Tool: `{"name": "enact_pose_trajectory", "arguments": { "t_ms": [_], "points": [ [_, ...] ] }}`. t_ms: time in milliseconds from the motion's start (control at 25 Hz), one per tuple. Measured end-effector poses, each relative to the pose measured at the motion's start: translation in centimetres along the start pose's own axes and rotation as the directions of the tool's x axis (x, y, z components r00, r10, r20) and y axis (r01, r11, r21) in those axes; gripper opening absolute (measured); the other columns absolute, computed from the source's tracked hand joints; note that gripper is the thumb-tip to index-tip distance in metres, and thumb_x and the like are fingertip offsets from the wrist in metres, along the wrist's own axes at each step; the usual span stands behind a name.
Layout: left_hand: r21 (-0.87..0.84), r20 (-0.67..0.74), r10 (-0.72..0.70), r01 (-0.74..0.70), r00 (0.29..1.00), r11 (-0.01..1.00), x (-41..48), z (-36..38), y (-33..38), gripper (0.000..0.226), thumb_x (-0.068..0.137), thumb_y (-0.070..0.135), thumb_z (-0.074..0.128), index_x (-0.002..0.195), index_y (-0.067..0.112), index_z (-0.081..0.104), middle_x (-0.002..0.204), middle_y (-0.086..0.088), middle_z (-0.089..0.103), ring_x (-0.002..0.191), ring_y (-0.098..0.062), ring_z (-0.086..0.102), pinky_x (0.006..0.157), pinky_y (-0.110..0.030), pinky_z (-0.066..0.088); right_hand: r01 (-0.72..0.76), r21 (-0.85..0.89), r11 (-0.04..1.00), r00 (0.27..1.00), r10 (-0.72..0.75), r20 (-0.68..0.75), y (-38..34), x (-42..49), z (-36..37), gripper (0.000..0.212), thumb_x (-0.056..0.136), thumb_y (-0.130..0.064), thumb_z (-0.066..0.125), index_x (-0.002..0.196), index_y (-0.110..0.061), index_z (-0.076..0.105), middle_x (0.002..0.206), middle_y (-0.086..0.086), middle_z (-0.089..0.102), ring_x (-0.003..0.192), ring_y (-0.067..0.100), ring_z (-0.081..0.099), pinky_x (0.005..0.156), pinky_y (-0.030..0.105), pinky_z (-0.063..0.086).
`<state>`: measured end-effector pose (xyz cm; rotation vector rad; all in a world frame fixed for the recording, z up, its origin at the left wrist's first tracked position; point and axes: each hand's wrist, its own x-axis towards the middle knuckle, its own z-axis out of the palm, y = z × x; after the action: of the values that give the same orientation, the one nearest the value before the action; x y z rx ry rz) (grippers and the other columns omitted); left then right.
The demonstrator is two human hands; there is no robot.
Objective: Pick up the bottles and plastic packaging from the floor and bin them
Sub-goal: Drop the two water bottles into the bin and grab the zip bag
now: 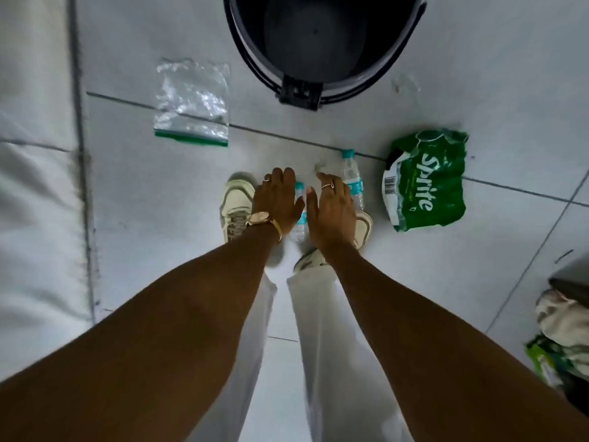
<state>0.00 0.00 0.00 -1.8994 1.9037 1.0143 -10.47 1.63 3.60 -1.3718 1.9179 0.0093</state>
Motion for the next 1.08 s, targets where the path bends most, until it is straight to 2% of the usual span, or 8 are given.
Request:
{"name": "enact_pose_trajectory", "arguments": {
  "t_ms": [160, 240, 400, 560, 680, 800, 960, 1080],
  "points": [
    [-0.014, 0.261, -0.281, 0.294, 0.924, 0.956, 2.8, 4.7, -0.8, 0.093, 0.084, 0.056, 0.058, 0.149, 0.009, 0.011, 0.142, -0.022, 0.042, 0.127, -0.041, 0.046, 0.1, -0.051, 0.042, 0.065, -0.137, 0.988, 0.998, -0.067, -0.013, 3.3, 3.0, 2.7, 0.037, 0.097, -0.028, 0.047, 0.131, -0.012, 0.049, 0.136, 0.011, 0.051, 0.128, 0.027, 0.044, 0.106, 0.04, 0.04],
    [-0.029, 0.303, -0.279, 0.301, 0.911, 0.953, 4.6, 6.2, -0.2, 0.109, 0.075, 0.055, 0.07, 0.15, 0.014, 0.003, 0.139, -0.022, 0.045, 0.125, -0.042, 0.049, 0.1, -0.051, 0.043, 0.099, -0.234, 0.967, 0.994, -0.107, -0.023, 4.9, 4.6, 3.4, 0.037, 0.094, -0.026, 0.049, 0.129, -0.012, 0.051, 0.136, 0.009, 0.051, 0.128, 0.028, 0.044, 0.106, 0.04, 0.04],
    [-0.016, 0.322, -0.252, 0.272, 0.912, 0.962, 7.2, 6.7, 0.3, 0.113, 0.074, 0.033, 0.078, 0.151, 0.016, -0.003, 0.128, -0.02, 0.057, 0.109, -0.039, 0.062, 0.089, -0.045, 0.051, 0.064, -0.315, 0.947, 0.995, -0.083, -0.048, 6.1, 7.5, 3.9, 0.046, 0.091, -0.026, 0.053, 0.134, -0.01, 0.046, 0.139, 0.011, 0.047, 0.129, 0.03, 0.042, 0.105, 0.042, 0.039],
    [-0.115, 0.282, -0.119, 0.157, 0.952, 0.981, 6.9, 4.5, 0.7, 0.097, 0.085, 0.025, 0.068, 0.151, 0.014, -0.002, 0.141, -0.022, 0.048, 0.12, -0.041, 0.055, 0.1, -0.049, 0.049, -0.098, -0.281, 0.955, 0.994, 0.081, -0.071, 6.6, 9.1, 3.1, 0.059, 0.089, -0.026, 0.056, 0.14, -0.007, 0.035, 0.146, 0.014, 0.037, 0.134, 0.032, 0.034, 0.11, 0.043, 0.035],
    [-0.31, -0.02, 0.058, -0.062, 0.998, 0.949, 6.2, 0.4, 1.5, 0.075, 0.085, 0.027, 0.065, 0.145, 0.018, 0.02, 0.135, -0.018, 0.053, 0.116, -0.034, 0.059, 0.09, -0.047, 0.055, -0.186, 0.138, 0.973, 0.949, 0.214, -0.23, 5.3, 10.3, 1.6, 0.056, 0.089, -0.022, 0.061, 0.138, -0.009, 0.038, 0.143, 0.014, 0.04, 0.132, 0.029, 0.039, 0.109, 0.032, 0.034],
    [-0.427, -0.277, 0.145, -0.257, 0.95, 0.867, 4.6, -4.3, 2.2, 0.061, 0.084, 0.04, 0.051, 0.139, 0.02, 0.034, 0.128, -0.009, 0.058, 0.107, -0.017, 0.058, 0.079, -0.027, 0.05, -0.025, 0.673, 0.739, 0.72, 0.48, -0.501, 3.9, 11.7, -1.2, 0.039, 0.091, -0.025, 0.061, 0.124, -0.006, 0.052, 0.123, 0.019, 0.054, 0.111, 0.029, 0.053, 0.09, 0.024, 0.041],
    [-0.366, -0.217, 0.227, -0.294, 0.95, 0.883, 2.8, -9.7, 2.7, 0.053, 0.085, 0.038, 0.045, 0.133, 0.016, 0.048, 0.124, -0.005, 0.06, 0.103, -0.017, 0.059, 0.079, -0.023, 0.05, -0.321, 0.321, 0.891, 0.915, 0.379, -0.137, 4.1, 10.4, -2.7, 0.041, 0.09, -0.026, 0.063, 0.125, -0.007, 0.052, 0.131, 0.019, 0.049, 0.123, 0.035, 0.047, 0.101, 0.042, 0.044],
    [-0.503, -0.203, 0.323, -0.382, 0.924, 0.775, 2.8, -12.5, 3.9, 0.043, 0.09, 0.032, 0.045, 0.13, 0.016, 0.052, 0.124, -0.005, 0.062, 0.103, -0.012, 0.06, 0.084, -0.026, 0.055, -0.399, 0.113, 0.91, 0.916, 0.391, 0.085, 4.9, 9.3, -2.0, 0.047, 0.089, -0.026, 0.063, 0.128, -0.004, 0.049, 0.133, 0.02, 0.051, 0.121, 0.034, 0.049, 0.102, 0.042, 0.042]
  ]
}}
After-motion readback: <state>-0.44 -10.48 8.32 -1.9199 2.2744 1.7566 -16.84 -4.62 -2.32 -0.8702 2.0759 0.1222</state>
